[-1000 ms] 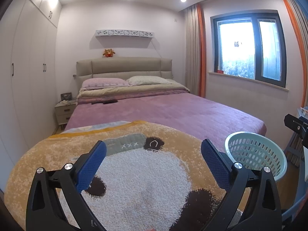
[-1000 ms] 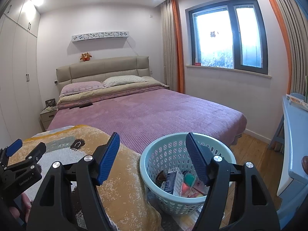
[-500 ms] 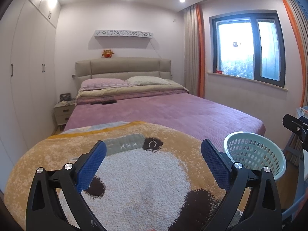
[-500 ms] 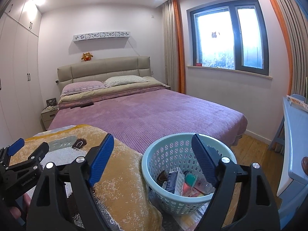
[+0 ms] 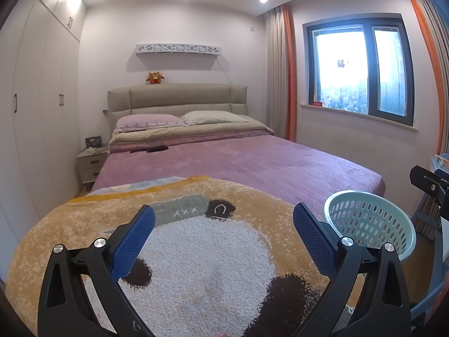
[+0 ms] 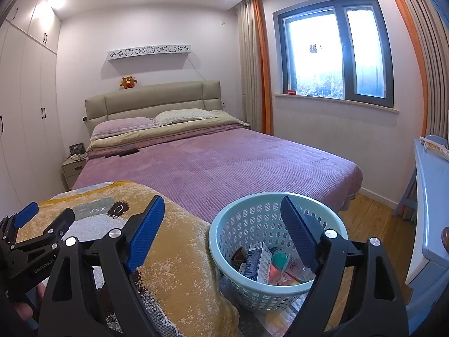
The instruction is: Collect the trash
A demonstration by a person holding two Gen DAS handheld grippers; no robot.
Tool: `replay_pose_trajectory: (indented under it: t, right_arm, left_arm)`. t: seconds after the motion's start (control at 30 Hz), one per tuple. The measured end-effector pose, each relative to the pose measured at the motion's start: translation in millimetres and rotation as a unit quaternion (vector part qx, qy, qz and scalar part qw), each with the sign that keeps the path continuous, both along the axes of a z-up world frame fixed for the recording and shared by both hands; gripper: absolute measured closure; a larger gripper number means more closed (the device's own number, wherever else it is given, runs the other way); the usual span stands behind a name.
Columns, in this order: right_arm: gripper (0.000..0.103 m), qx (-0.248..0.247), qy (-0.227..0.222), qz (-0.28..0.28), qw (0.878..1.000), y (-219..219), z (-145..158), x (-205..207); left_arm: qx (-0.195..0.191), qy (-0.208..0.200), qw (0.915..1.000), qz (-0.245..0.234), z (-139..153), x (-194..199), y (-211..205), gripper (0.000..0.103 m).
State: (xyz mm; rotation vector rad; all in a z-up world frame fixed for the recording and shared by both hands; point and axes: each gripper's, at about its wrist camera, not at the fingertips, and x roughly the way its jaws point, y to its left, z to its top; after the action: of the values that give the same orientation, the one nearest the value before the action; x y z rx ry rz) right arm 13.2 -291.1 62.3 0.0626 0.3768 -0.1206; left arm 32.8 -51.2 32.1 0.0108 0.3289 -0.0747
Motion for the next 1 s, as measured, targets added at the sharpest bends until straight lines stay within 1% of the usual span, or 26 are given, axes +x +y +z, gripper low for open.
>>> replay_pose_trajectory:
  t: [1.0]
  right_arm:
    - [0.023, 0.0, 0.005, 0.004, 1.0, 0.3, -6.9, 0.9]
  left_arm:
    - [-0.001, -0.002, 1.0, 0.0, -0.8, -0.7, -0.3, 0.007]
